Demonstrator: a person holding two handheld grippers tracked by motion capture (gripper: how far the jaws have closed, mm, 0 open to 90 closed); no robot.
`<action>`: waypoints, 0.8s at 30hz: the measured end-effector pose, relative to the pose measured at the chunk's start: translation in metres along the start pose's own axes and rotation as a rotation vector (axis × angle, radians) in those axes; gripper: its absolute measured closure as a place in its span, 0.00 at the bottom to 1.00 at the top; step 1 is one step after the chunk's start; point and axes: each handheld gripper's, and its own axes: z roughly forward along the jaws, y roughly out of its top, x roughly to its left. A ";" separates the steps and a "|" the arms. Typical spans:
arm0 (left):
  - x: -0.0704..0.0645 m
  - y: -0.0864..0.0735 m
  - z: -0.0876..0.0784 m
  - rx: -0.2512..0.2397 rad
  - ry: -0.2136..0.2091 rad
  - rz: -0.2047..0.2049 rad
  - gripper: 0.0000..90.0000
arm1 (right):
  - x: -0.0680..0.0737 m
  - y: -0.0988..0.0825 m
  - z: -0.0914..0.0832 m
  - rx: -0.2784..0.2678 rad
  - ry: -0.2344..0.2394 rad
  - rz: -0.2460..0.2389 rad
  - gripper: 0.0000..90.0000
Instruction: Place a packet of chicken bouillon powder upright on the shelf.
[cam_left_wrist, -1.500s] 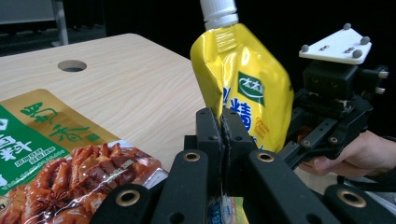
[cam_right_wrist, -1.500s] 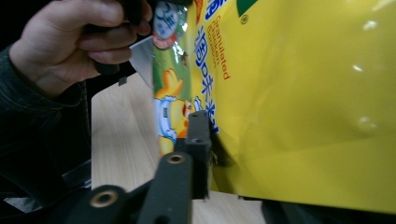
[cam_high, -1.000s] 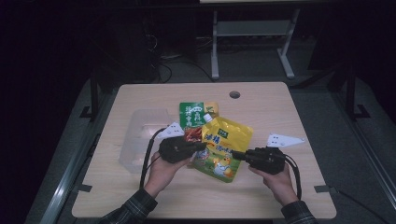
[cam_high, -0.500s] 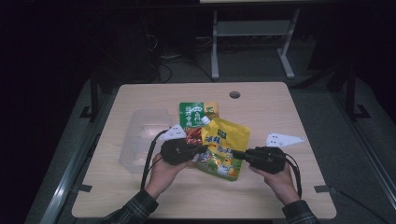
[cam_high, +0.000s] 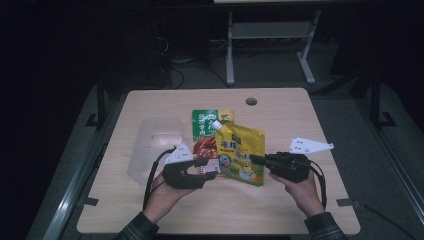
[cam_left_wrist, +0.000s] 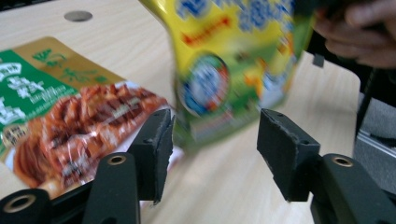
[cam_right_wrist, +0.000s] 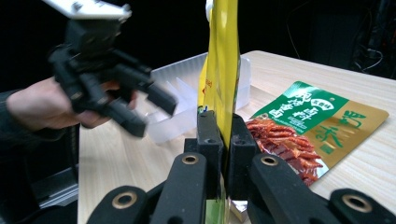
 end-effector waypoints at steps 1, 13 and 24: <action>0.000 0.000 0.000 0.000 0.000 0.000 0.47 | 0.000 0.000 0.000 0.000 0.000 0.000 0.97; -0.027 -0.041 -0.011 0.060 -0.013 0.026 0.29 | 0.009 0.020 0.036 -0.008 0.006 -0.017 0.97; -0.036 -0.061 -0.019 0.076 -0.008 0.033 0.22 | 0.021 0.043 0.083 -0.008 0.043 -0.045 0.97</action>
